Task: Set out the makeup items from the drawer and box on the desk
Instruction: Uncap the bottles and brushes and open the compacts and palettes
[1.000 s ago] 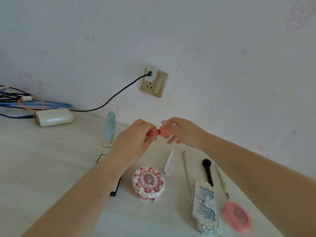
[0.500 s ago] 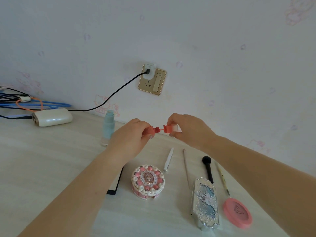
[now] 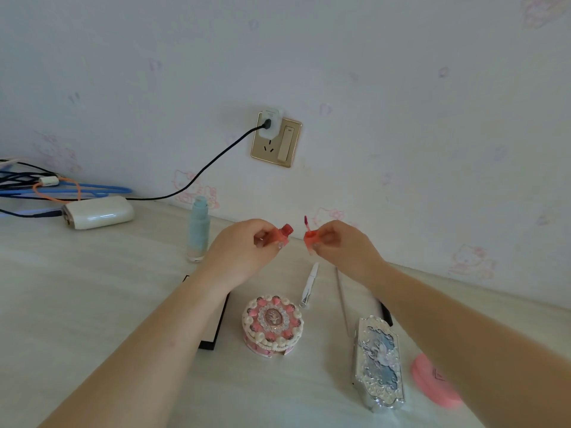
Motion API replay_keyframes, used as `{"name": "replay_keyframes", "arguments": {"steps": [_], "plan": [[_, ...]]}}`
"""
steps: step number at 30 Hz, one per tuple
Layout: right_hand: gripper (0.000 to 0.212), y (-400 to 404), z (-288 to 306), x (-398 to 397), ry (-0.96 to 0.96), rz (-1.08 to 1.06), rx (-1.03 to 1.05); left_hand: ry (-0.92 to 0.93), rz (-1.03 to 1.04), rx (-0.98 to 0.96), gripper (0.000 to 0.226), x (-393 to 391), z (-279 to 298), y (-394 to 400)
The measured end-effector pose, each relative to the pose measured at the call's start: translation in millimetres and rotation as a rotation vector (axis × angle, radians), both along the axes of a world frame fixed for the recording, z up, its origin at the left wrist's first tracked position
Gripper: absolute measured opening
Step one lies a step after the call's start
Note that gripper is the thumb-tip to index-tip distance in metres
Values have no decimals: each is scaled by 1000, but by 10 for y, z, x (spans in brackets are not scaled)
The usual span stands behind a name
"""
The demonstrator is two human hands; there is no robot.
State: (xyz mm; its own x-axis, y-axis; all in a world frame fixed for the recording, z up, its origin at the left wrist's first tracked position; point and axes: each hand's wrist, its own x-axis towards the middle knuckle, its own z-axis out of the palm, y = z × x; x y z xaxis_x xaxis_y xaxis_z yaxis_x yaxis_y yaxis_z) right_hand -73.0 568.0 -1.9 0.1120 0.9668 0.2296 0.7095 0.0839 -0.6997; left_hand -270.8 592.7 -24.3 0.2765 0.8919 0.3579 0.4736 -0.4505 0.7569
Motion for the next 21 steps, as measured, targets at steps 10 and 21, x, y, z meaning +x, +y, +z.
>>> {"name": "replay_keyframes", "arguments": {"steps": [10,21], "plan": [[17,305,-415,-262,-25,-1,-146,279,24,-144,22,27,-150,-86],[23,441,-549,-420,-124,50,-167,407,105,-112,29,26,-220,-21]]}}
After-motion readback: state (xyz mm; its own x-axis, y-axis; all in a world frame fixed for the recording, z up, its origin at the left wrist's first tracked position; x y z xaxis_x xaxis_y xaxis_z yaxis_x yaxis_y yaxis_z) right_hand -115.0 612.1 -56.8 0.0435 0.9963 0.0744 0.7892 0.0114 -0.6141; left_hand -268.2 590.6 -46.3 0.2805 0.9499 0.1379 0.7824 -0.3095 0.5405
